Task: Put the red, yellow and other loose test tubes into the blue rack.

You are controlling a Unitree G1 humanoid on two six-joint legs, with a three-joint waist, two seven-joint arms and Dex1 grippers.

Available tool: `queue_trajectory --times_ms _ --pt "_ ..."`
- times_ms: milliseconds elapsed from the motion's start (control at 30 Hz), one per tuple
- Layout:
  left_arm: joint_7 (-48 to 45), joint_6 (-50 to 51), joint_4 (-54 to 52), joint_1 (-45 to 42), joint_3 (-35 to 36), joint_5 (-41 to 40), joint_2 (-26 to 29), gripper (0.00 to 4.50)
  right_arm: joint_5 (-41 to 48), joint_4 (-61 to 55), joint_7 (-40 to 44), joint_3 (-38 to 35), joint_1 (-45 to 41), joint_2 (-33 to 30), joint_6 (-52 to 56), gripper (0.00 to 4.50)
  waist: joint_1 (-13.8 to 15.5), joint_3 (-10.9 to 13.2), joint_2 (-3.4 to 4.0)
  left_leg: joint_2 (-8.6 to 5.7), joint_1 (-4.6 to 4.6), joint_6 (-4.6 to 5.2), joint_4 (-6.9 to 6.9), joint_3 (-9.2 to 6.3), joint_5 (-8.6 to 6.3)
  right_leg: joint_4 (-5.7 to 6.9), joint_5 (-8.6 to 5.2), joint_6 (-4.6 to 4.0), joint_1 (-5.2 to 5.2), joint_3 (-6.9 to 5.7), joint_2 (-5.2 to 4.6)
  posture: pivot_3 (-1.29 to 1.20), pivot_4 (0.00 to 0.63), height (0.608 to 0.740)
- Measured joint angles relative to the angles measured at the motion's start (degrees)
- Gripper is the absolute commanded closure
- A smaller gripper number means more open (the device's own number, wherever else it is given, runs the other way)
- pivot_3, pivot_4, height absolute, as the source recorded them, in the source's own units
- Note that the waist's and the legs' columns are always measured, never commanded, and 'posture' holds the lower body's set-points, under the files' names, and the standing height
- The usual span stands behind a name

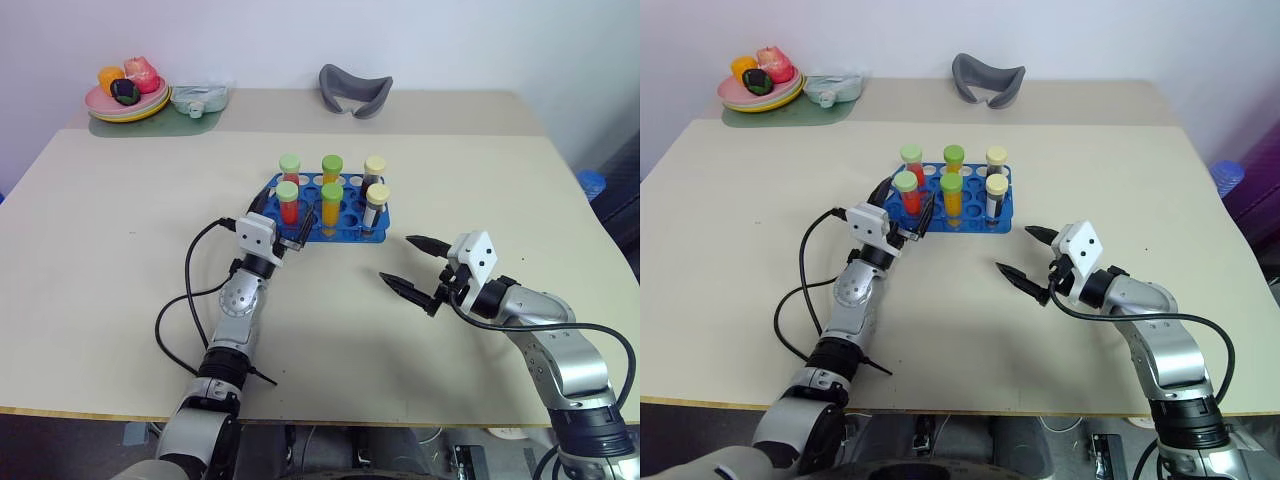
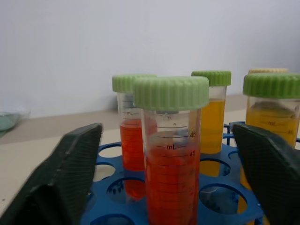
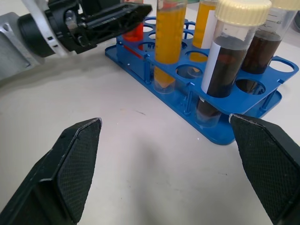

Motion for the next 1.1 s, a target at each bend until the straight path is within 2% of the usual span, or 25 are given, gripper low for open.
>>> queue_trajectory --times_ms 167,233,433,633,767,900,1100 --pt "-1.20 3.61 -8.09 4.62 0.46 -2.17 1.62 0.03 0.05 -0.13 0.04 -0.12 0.23 -0.03 0.15 0.00 0.00 0.00 0.00 0.01 0.00 0.00 0.00 0.00 0.00 0.00 0.00 0.00 0.01 0.01 -0.01 0.00 0.150 0.735" --pt "-2.34 6.12 -15.02 8.62 0.68 -3.87 3.38 0.03 0.39 -0.49 0.14 -0.32 0.68 -0.10 0.36 0.00 -0.07 0.00 0.00 0.02 0.00 0.00 -0.02 -0.01 0.00 0.00 0.00 0.00 0.00 0.01 -0.03 0.00 0.150 0.735" --pt "-5.90 19.28 -36.09 23.52 4.90 -11.90 13.78 0.03 2.15 -0.91 2.57 -2.64 2.62 -2.90 0.87 0.00 -0.42 -0.02 0.04 0.10 0.08 0.04 -0.06 -0.05 -0.02 -0.01 0.00 -0.02 0.10 0.08 -0.10 0.00 0.150 0.735" --pt "-11.37 30.37 -42.67 33.39 11.31 -16.72 24.92 0.03 4.57 -0.67 6.78 -5.09 3.45 -7.05 1.91 0.00 -0.07 -0.02 0.03 0.08 0.09 0.35 -0.06 -0.06 -0.20 -0.04 -0.01 -0.03 0.12 0.07 -0.09 0.00 0.150 0.735" --pt "-12.44 40.01 -45.67 38.89 15.98 -16.76 32.69 0.03 5.34 1.13 9.12 -6.92 3.34 -9.75 2.41 0.00 -0.19 -0.03 0.03 0.09 0.09 0.40 -0.07 -0.05 -0.23 -0.06 -0.01 -0.04 0.12 0.07 -0.09 0.00 0.150 0.735" --pt "-12.52 42.42 -45.84 40.28 21.31 -16.78 34.16 0.03 5.50 4.99 10.11 -7.39 1.25 -10.86 2.47 0.00 -0.06 -0.03 0.03 0.08 0.09 0.41 -0.07 -0.04 -0.23 -0.07 -0.02 -0.04 0.12 0.07 -0.09 0.00 0.150 0.735" --pt "-12.55 41.11 -45.91 39.86 22.34 -16.46 32.54 0.03 4.06 10.17 10.99 -7.43 -0.79 -11.08 -0.20 0.00 -0.12 -0.03 0.03 0.08 0.08 0.41 -0.07 -0.02 -0.24 -0.07 -0.02 -0.04 0.11 0.08 -0.10 0.00 0.150 0.735"
